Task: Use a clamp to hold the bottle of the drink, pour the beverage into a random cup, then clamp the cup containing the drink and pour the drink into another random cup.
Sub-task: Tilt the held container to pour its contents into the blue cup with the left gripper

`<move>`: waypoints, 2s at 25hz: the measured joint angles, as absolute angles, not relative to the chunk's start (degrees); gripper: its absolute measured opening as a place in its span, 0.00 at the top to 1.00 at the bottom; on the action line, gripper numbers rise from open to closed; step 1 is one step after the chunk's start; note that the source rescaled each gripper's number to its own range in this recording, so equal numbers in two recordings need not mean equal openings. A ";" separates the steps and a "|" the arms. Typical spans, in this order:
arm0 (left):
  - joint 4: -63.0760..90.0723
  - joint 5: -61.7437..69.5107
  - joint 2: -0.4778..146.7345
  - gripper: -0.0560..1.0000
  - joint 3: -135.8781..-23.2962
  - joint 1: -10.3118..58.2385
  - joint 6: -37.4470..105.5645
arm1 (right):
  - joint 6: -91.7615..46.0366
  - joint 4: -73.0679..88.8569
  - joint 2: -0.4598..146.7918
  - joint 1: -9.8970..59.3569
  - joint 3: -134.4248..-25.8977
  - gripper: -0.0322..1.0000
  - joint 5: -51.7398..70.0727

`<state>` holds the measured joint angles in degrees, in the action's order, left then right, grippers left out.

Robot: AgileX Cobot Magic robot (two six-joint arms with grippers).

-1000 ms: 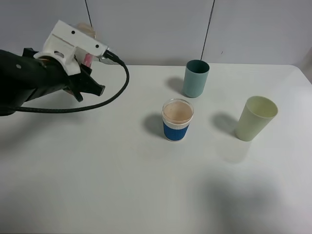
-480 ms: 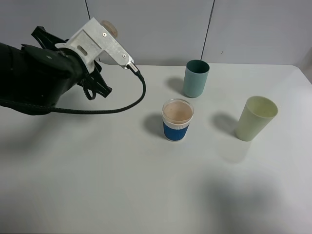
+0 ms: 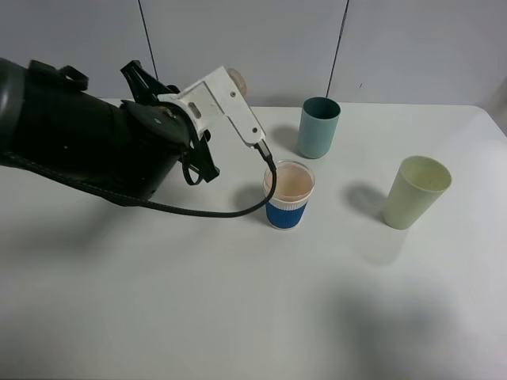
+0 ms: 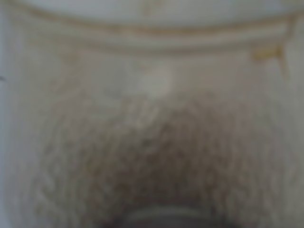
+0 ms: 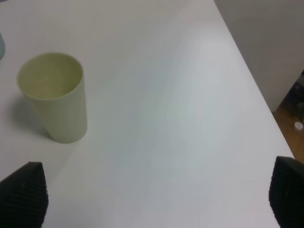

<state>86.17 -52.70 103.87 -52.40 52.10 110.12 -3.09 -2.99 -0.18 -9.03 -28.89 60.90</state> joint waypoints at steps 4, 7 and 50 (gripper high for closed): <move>85.88 -52.71 106.50 0.91 -52.86 53.59 111.68 | -3.09 -2.99 -0.18 -9.03 -28.89 0.16 60.90; 85.18 -52.71 108.06 0.91 -52.92 54.98 112.41 | -3.09 -2.99 -0.18 -9.03 -28.89 0.16 60.90; 70.16 -55.99 113.48 0.91 -52.98 55.61 125.78 | -3.09 -2.99 -0.18 -9.03 -28.89 0.16 60.90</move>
<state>70.16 -55.99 113.48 -52.98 55.61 125.78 -3.09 -2.99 -0.18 -9.03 -28.89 60.90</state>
